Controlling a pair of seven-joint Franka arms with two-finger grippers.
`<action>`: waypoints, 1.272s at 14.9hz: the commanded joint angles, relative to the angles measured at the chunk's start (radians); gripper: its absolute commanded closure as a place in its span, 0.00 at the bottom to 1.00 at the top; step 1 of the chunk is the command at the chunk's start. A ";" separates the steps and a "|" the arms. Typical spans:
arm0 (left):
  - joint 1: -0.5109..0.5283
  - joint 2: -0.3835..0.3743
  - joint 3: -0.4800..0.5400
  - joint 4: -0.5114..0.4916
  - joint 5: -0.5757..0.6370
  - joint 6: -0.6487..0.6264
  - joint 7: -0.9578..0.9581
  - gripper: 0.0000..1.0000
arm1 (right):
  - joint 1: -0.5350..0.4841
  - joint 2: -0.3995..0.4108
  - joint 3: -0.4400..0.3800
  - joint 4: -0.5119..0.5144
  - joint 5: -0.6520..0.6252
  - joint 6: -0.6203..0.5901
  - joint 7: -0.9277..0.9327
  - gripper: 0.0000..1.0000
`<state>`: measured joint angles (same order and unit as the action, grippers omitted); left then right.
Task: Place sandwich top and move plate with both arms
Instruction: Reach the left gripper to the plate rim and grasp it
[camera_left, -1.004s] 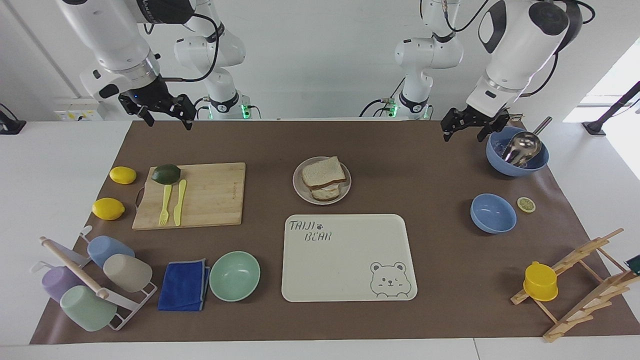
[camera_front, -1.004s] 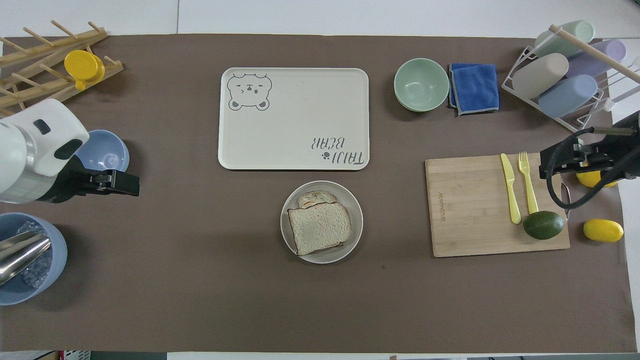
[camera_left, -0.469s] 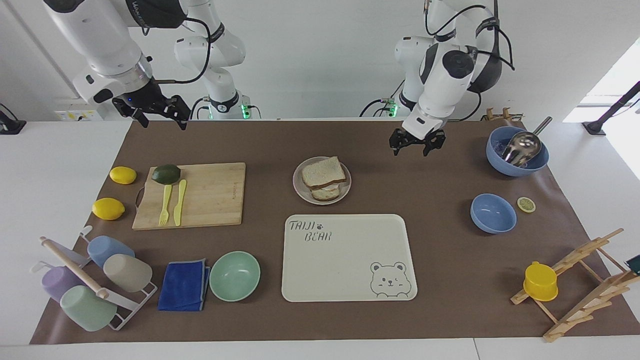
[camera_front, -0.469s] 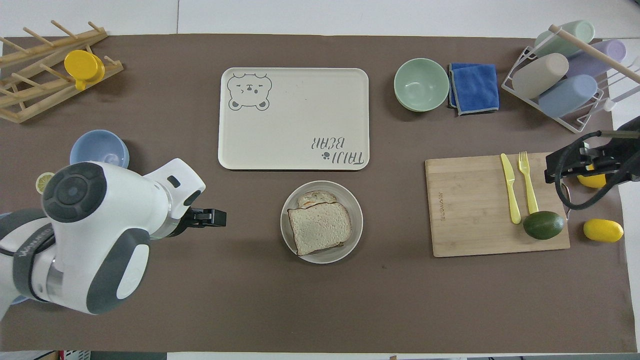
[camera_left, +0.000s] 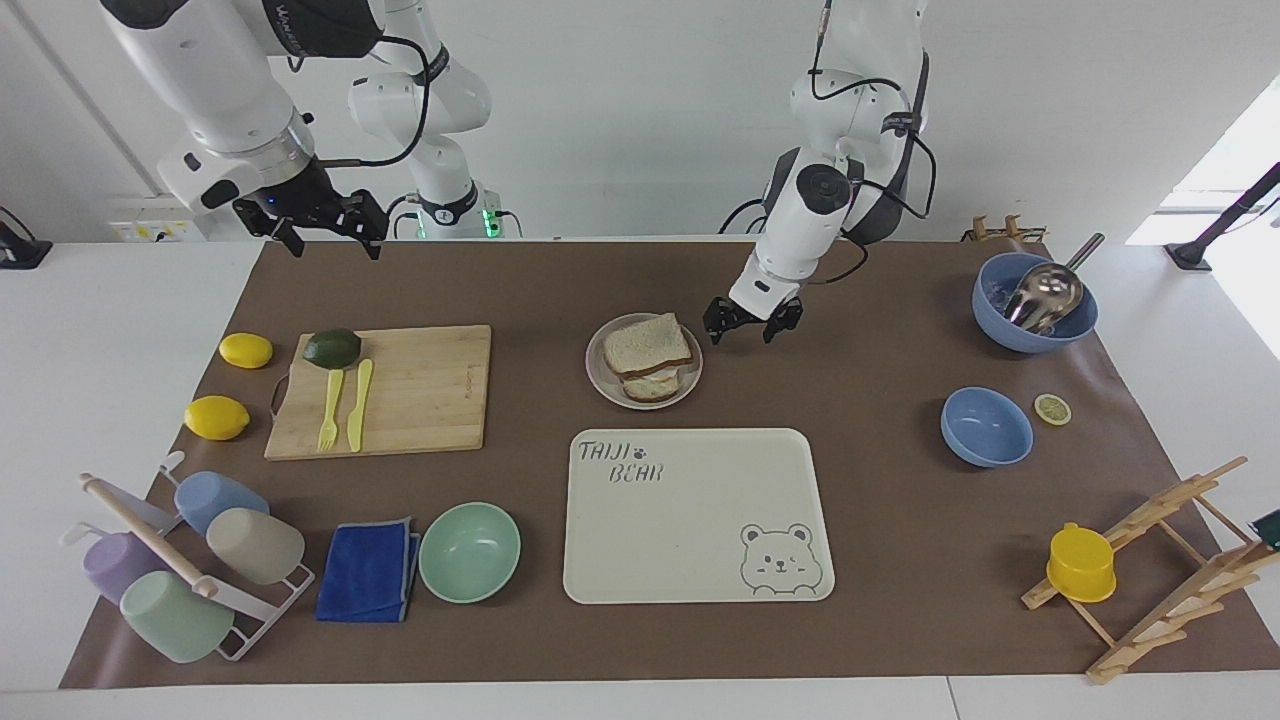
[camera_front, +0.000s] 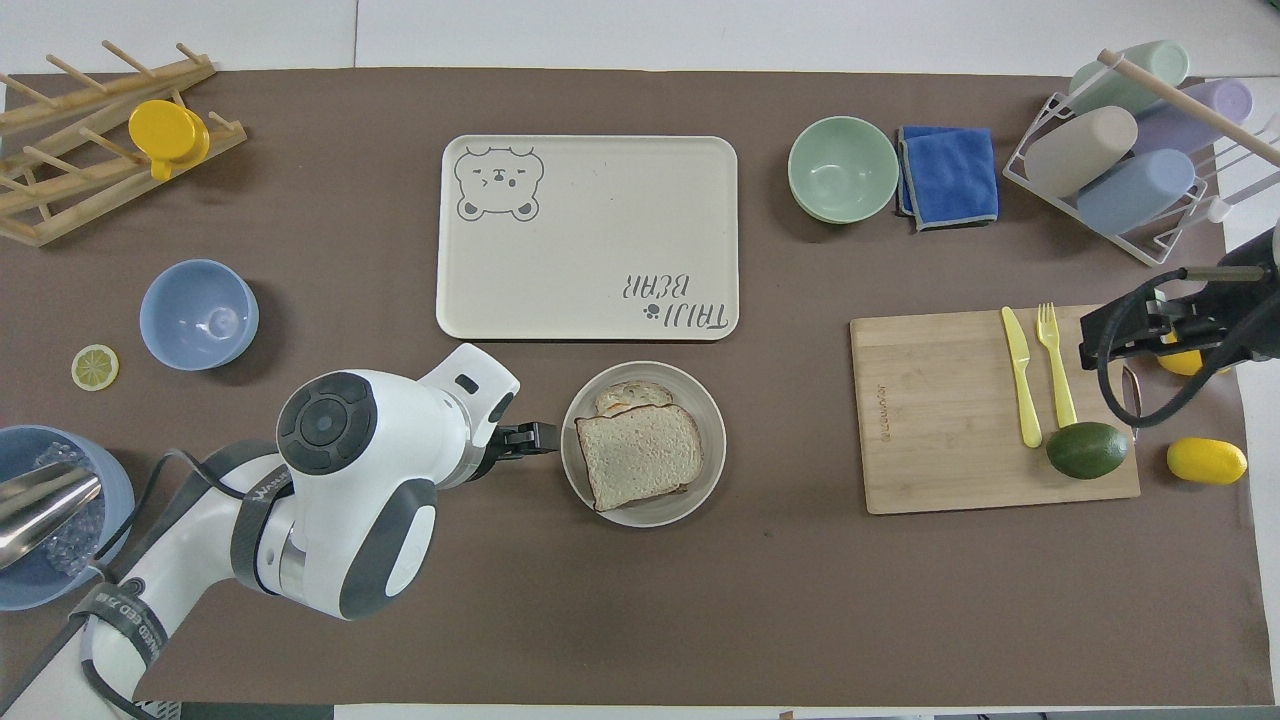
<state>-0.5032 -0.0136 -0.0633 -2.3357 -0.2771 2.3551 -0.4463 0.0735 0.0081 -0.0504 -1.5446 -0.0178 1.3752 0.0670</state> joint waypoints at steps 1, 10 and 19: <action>-0.018 0.007 0.016 -0.022 -0.060 0.064 -0.012 0.12 | -0.024 -0.013 0.006 -0.017 -0.016 0.019 -0.047 0.00; -0.058 0.072 0.016 -0.016 -0.140 0.133 -0.012 0.28 | -0.057 -0.008 0.024 -0.016 -0.018 0.013 -0.098 0.00; -0.086 0.095 0.014 -0.016 -0.172 0.162 -0.011 0.50 | -0.067 -0.007 -0.014 -0.008 -0.005 0.007 -0.096 0.00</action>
<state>-0.5671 0.0779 -0.0619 -2.3449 -0.4292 2.4924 -0.4519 0.0206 0.0086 -0.0614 -1.5454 -0.0233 1.3781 -0.0088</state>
